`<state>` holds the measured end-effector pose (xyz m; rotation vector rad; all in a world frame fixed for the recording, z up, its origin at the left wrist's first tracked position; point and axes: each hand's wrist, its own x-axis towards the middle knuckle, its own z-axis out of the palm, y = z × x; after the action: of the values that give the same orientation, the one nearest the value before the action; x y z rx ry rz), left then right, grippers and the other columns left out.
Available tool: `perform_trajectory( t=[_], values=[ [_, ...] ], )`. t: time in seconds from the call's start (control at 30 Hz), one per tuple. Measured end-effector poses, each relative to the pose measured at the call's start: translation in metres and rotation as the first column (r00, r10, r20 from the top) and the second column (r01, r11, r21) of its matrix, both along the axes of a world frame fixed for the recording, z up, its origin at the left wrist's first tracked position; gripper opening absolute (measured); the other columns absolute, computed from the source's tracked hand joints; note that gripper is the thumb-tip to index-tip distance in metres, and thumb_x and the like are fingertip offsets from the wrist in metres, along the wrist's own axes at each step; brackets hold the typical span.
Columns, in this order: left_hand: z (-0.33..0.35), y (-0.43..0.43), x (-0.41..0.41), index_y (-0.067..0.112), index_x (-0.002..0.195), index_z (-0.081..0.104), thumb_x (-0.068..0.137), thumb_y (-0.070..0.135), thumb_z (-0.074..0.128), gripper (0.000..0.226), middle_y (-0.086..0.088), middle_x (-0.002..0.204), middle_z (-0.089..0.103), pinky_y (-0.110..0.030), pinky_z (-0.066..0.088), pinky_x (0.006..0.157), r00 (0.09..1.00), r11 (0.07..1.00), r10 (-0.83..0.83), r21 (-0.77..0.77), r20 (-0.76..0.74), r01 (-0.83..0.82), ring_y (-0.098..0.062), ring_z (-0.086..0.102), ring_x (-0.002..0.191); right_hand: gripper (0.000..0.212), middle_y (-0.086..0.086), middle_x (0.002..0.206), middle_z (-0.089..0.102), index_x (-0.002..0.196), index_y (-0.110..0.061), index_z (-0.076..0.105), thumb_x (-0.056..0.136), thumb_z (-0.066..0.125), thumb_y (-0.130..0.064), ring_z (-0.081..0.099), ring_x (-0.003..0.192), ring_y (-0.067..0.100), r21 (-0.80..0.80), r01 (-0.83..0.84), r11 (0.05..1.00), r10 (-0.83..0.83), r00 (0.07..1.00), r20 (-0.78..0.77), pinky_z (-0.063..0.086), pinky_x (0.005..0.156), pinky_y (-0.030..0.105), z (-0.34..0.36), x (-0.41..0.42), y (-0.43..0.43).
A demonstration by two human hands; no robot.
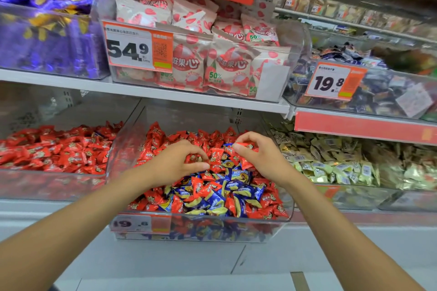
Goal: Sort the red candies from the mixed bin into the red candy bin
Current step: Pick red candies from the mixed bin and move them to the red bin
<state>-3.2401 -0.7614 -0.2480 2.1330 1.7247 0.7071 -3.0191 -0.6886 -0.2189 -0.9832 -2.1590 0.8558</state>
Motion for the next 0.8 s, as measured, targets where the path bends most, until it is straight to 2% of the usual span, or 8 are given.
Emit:
perform_trajectory(
  t=[0.1,0.23,0.33,0.43,0.5,0.57,0.67,0.8],
  values=[
    [-0.004,0.012,0.009,0.035,0.127,0.054,0.082,0.052,0.061,0.049,0.005,0.107,0.051,-0.025,0.04,0.087,0.998,0.997,0.069,0.028,-0.011,-0.068,-0.013,0.051,0.1,0.028,0.002,0.077,0.059,0.084,-0.007,0.053,0.084,0.071,-0.03,0.055,0.064,0.013,-0.004,0.027,1.0,-0.027,0.999,-0.018,0.047,0.068,0.031,-0.002,-0.002,0.003],
    [-0.005,0.029,0.021,0.037,0.141,0.038,0.083,0.057,0.058,0.065,-0.001,0.115,0.044,-0.031,0.044,0.087,0.987,0.991,0.114,-0.059,-0.117,-0.121,-0.021,0.054,0.1,0.013,0.007,0.092,0.065,0.087,-0.016,0.057,0.087,0.068,-0.021,0.066,0.079,0.025,-0.002,0.004,1.0,-0.004,1.0,-0.001,0.053,0.08,0.045,0.0,-0.002,0.012],
    [-0.008,0.036,0.024,0.033,0.135,0.047,0.086,0.052,0.058,0.054,-0.002,0.124,0.054,-0.032,0.043,0.082,0.971,0.987,0.057,-0.135,-0.231,-0.09,-0.022,0.056,0.102,0.019,-0.009,0.102,0.067,0.099,-0.034,0.068,0.089,0.066,-0.018,0.064,0.094,0.008,-0.003,-0.056,0.998,0.056,0.996,0.064,0.05,0.09,0.032,0.003,-0.002,0.016],
    [-0.005,0.037,0.021,0.025,0.101,0.056,0.086,0.04,0.065,0.023,0.01,0.086,0.059,-0.03,0.038,0.062,0.993,0.994,0.072,-0.075,-0.09,-0.079,-0.013,0.052,0.074,0.014,-0.013,0.1,0.069,0.097,-0.031,0.071,0.089,0.066,-0.021,0.062,0.092,-0.002,-0.012,-0.046,0.999,0.047,0.993,0.109,0.046,0.084,0.02,0.004,-0.003,0.016],
    [-0.003,0.036,0.012,0.025,0.087,0.051,0.085,0.036,0.066,0.019,0.008,0.078,0.059,-0.032,0.04,0.058,0.994,0.993,0.112,-0.026,-0.015,-0.112,-0.014,0.051,0.065,0.007,-0.013,0.094,0.068,0.087,-0.026,0.071,0.089,0.066,-0.022,0.06,0.086,-0.003,0.024,-0.043,0.999,0.04,0.989,0.142,0.043,0.079,0.019,0.003,-0.006,0.012],
    [0.001,0.033,0.002,0.032,0.092,0.05,0.086,0.038,0.065,0.018,0.003,0.091,0.066,-0.039,0.049,0.069,0.99,0.99,0.139,0.008,0.009,-0.139,-0.019,0.06,0.076,0.007,-0.007,0.093,0.065,0.081,-0.027,0.068,0.088,0.067,-0.025,0.058,0.085,0.003,0.081,-0.052,0.995,0.037,0.983,0.177,0.044,0.079,0.024,0.003,-0.01,0.006],
    [0.013,0.02,-0.009,0.039,0.109,0.055,0.089,0.039,0.061,0.021,0.011,0.105,0.067,-0.035,0.05,0.08,0.99,0.99,0.141,0.007,0.004,-0.141,-0.01,0.063,0.087,0.006,-0.001,0.096,0.059,0.081,-0.03,0.066,0.084,0.07,-0.031,0.055,0.089,0.011,0.1,-0.121,0.988,0.095,0.968,0.234,0.042,0.08,0.022,0.004,-0.021,-0.008],
    [0.022,-0.003,-0.016,0.034,0.09,0.058,0.091,0.036,0.06,0.003,0.007,0.069,0.067,-0.022,0.049,0.056,0.99,0.985,0.14,-0.098,0.007,-0.139,-0.005,0.065,0.057,0.033,-0.001,0.1,0.051,0.106,-0.026,0.068,0.079,0.072,-0.044,0.05,0.092,0.015,0.051,-0.254,0.966,0.204,0.868,0.453,0.039,0.079,0.025,-0.01,-0.038,-0.014]
  ],
)
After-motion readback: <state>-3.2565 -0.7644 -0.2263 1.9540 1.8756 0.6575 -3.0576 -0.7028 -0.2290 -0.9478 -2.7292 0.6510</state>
